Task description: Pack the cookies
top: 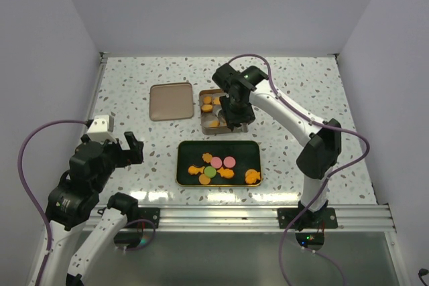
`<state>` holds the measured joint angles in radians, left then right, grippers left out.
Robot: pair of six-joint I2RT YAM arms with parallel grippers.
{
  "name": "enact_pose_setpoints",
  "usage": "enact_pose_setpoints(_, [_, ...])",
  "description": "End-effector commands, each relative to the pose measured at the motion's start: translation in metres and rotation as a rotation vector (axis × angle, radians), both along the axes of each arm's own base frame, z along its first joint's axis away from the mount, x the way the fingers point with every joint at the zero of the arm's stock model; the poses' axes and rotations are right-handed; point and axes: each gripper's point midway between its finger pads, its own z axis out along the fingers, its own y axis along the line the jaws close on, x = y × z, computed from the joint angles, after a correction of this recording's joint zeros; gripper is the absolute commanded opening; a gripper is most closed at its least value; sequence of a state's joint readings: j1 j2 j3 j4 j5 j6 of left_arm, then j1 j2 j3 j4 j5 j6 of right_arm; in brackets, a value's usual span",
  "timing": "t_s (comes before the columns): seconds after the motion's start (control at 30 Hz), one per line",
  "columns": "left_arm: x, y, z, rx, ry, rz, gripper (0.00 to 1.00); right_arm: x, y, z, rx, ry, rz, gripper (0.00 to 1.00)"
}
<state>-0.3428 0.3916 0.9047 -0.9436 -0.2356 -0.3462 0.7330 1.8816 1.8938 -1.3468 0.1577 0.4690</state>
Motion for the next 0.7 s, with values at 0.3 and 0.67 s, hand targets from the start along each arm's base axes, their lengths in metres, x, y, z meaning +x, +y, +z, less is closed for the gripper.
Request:
enact_pose_setpoints(0.3, [0.006,-0.002,0.009,0.006,-0.044,-0.017,1.0,-0.025,-0.01,0.052,0.094,-0.029,0.013,0.49])
enact_pose_setpoints(0.67, [0.005,-0.003,0.01,0.005,-0.049,-0.02,1.0,-0.089,0.041,0.049,0.163,0.029,0.142,0.49])
